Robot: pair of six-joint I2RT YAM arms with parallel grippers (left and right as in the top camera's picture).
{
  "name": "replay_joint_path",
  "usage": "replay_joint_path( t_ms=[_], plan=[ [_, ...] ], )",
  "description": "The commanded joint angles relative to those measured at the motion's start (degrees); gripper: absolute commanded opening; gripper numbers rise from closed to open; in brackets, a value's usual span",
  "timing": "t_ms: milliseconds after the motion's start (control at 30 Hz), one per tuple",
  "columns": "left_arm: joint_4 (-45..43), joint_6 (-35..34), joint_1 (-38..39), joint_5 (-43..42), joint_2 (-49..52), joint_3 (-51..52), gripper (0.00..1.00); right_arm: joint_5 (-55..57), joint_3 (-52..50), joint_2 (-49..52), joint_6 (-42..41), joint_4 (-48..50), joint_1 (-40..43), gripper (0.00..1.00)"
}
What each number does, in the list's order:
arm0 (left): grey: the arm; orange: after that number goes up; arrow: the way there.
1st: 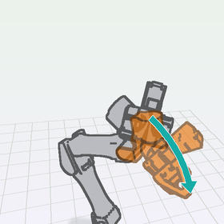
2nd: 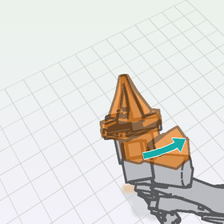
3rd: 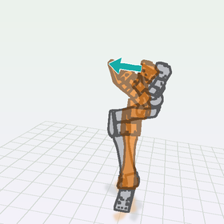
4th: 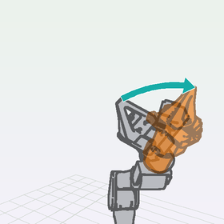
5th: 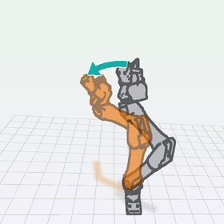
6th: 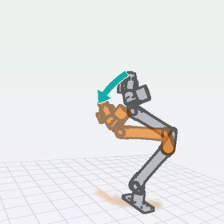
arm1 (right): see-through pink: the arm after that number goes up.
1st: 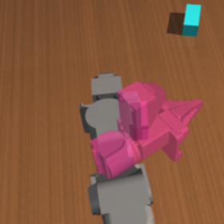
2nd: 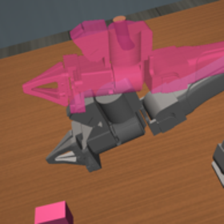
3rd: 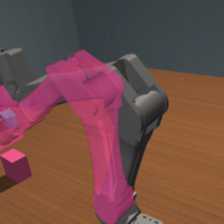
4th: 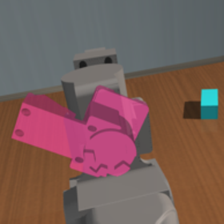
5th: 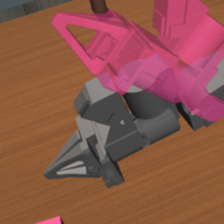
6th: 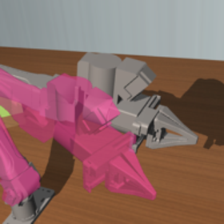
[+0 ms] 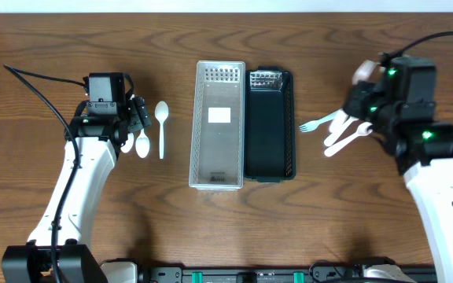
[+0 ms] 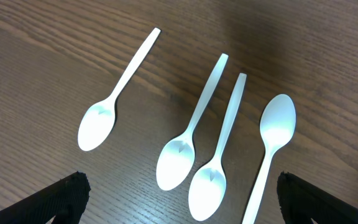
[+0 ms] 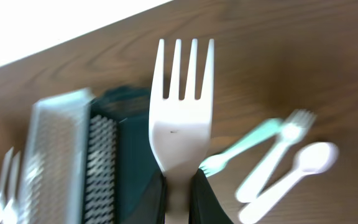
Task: Pack container
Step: 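Grasp the white fork with right gripper and drop it in black tray, then grasp the white spoon beside the forks with the right gripper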
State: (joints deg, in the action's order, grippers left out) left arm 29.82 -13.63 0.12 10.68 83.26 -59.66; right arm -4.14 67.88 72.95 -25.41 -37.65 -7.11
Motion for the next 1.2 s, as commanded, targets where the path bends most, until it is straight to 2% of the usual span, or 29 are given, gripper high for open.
replay_joint_path(
  t_ms=[0,267,433,467,500,533,567,600,767,900,1033,1167],
  plan=[
    [0.2,0.5,0.0,0.0,0.2,-0.9,0.98,-0.7,-0.5,3.5,-2.4,-0.3,-5.3,0.01],
    [0.2,0.5,0.0,0.0,0.2,-0.9,0.98,-0.6,-0.5,17.3,-3.0,4.1,-16.4,0.01],
    [0.2,0.5,0.0,0.0,0.2,-0.9,0.98,-0.6,-0.5,24.4,-2.8,8.5,-18.2,0.02],
    [0.2,0.5,0.0,0.0,0.2,-0.9,0.98,-0.6,-0.5,24.9,-2.8,8.8,-18.2,0.15],
    [0.2,0.5,0.0,0.0,0.2,-0.9,0.98,-0.6,-0.5,24.9,-2.7,9.2,-18.2,0.36],
    [0.2,0.5,0.0,0.0,0.2,-0.9,0.98,-0.6,-0.3,24.6,-2.0,9.5,-18.0,0.53],
    [0.2,0.5,0.0,0.0,0.2,-0.9,0.98,-0.6,0.2,23.9,-1.4,9.4,-17.9,0.64],
    [0.2,0.5,0.0,0.0,0.2,-0.9,0.98,-0.6,1.1,22.9,-0.5,9.0,-17.6,0.68],
    [0.2,0.5,0.0,0.0,0.2,-0.9,0.98,3.2,7.5,16.3,0.6,2.7,-13.1,0.75],
    [0.2,0.5,0.0,0.0,0.2,-0.9,0.98,12.1,8.3,12.6,-1.7,-2.0,-4.4,0.74],
    [0.2,0.5,0.0,0.0,0.2,-0.9,0.98,13.4,8.1,14.7,-3.9,-7.4,5.8,0.7],
    [0.2,0.5,0.0,0.0,0.2,-0.9,0.98,12.9,8.1,20.3,-6.8,-11.7,11.9,0.66]
  ],
)
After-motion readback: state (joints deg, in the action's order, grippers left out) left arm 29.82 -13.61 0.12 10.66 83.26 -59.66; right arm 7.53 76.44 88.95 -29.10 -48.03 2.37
